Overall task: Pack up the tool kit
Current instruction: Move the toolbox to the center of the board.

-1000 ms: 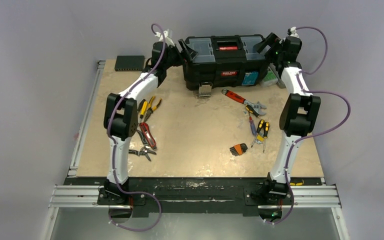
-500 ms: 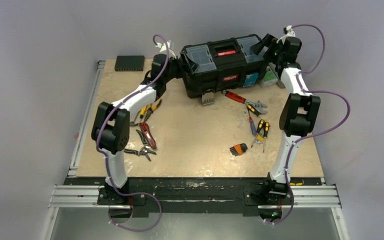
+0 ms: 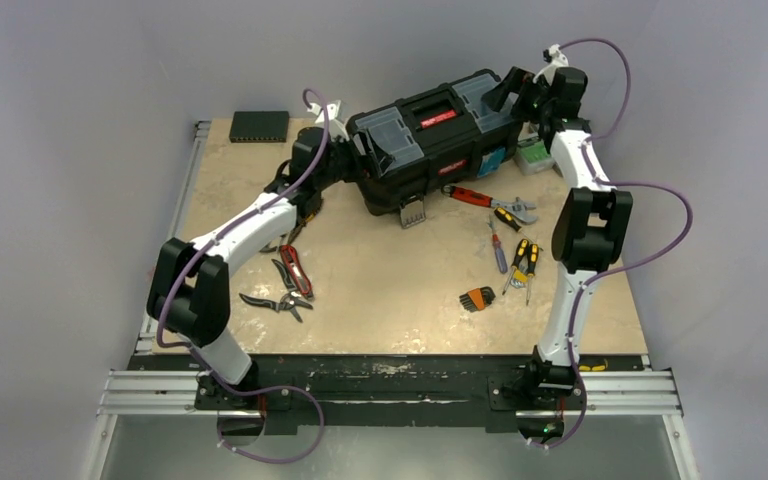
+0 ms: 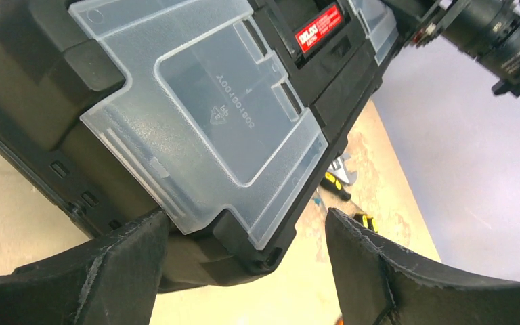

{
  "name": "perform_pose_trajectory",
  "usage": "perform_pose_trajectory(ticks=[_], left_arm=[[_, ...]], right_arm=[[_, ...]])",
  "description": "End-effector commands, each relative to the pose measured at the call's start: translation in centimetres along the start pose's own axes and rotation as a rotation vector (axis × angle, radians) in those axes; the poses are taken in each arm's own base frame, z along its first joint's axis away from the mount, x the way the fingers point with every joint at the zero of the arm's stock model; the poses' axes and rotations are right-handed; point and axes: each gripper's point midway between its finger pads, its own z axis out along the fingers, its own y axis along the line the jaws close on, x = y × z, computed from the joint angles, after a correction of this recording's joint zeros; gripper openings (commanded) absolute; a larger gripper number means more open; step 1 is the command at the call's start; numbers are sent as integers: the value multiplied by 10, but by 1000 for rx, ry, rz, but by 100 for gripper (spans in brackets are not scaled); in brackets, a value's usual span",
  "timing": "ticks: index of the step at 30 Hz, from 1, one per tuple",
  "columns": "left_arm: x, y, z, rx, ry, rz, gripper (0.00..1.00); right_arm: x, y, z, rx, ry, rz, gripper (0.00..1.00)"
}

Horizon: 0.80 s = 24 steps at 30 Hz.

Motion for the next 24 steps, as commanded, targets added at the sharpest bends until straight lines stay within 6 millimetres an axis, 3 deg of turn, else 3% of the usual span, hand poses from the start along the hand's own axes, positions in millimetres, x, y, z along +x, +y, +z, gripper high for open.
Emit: perform_pose_trajectory(ticks=[1,7,15,24], left_arm=[[11,-93,-21,315,13,46,80],[20,-97,-44,319,20,58,80],[12,-104,-83,307,17,105,80],[36,-115,-108,342,69,108,80]], right_arm=[[86,171,-12,-448,325,3,99],[108,196,-17,-488,376,-31,99],[125,221,-25,-541,422,-74,99],[150,243,-34,-610,491,-111,99]])
